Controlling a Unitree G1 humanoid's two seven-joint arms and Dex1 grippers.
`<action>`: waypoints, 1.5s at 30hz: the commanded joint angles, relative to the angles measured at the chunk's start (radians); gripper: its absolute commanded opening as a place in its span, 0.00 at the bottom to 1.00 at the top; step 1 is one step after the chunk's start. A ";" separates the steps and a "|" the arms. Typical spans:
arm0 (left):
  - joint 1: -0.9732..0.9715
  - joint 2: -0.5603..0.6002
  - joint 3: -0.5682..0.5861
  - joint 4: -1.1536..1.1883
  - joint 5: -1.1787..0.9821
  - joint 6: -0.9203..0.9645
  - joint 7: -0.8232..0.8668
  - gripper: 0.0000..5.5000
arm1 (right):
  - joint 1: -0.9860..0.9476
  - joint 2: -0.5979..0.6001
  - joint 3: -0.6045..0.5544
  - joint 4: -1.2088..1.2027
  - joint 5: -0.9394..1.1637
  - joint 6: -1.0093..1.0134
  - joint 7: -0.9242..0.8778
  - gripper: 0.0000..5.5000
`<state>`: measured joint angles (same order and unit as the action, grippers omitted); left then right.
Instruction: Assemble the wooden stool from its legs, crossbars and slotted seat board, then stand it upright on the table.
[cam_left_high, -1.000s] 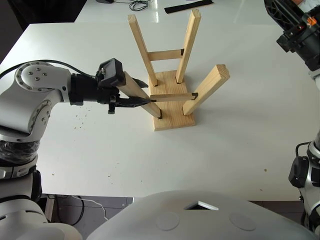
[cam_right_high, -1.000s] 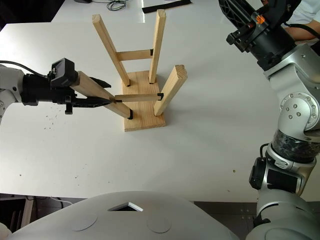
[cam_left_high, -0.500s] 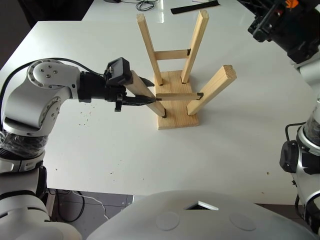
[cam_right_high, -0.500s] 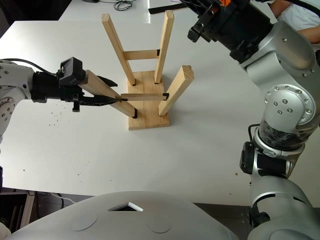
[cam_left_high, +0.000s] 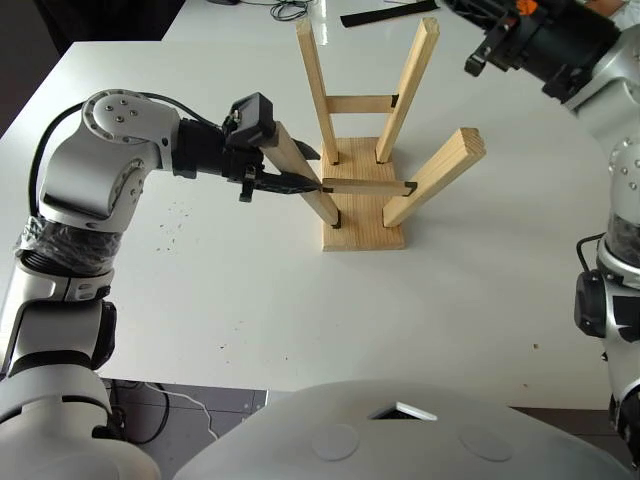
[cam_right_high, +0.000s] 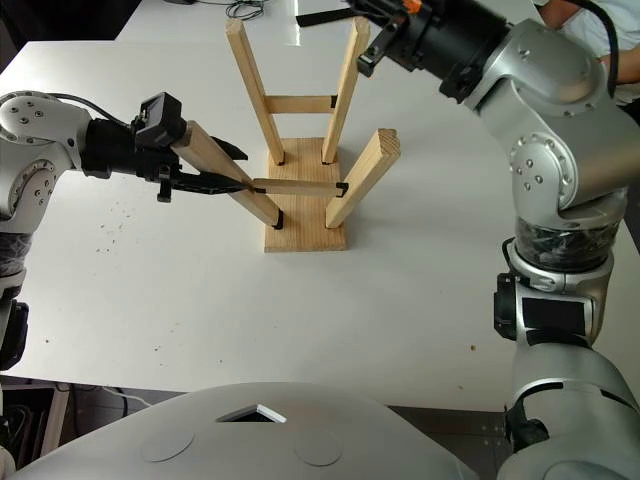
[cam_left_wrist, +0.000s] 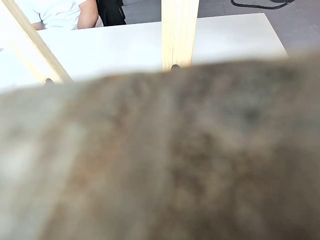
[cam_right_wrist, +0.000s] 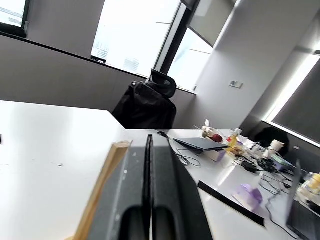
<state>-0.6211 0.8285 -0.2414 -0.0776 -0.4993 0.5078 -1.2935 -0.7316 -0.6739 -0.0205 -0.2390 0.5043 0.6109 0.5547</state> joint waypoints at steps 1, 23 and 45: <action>0.072 -0.031 -0.099 0.067 0.082 0.021 -0.019 0.37 | 0.035 -0.040 0.081 0.053 -0.139 -0.113 0.073 0.00; 0.142 -0.098 0.078 -0.386 -0.135 0.633 0.477 0.37 | 0.770 -0.141 -0.020 -0.679 0.314 0.279 0.002 0.00; 0.042 -0.175 -0.070 -0.295 -0.082 0.578 0.491 0.37 | 0.773 0.245 0.293 -0.425 -0.187 0.205 -0.395 0.00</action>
<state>-0.6390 0.6687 -0.2339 -0.4327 -0.5816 1.0374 -0.7788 0.0453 -0.4619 0.2559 -0.6837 0.3380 0.8367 0.1703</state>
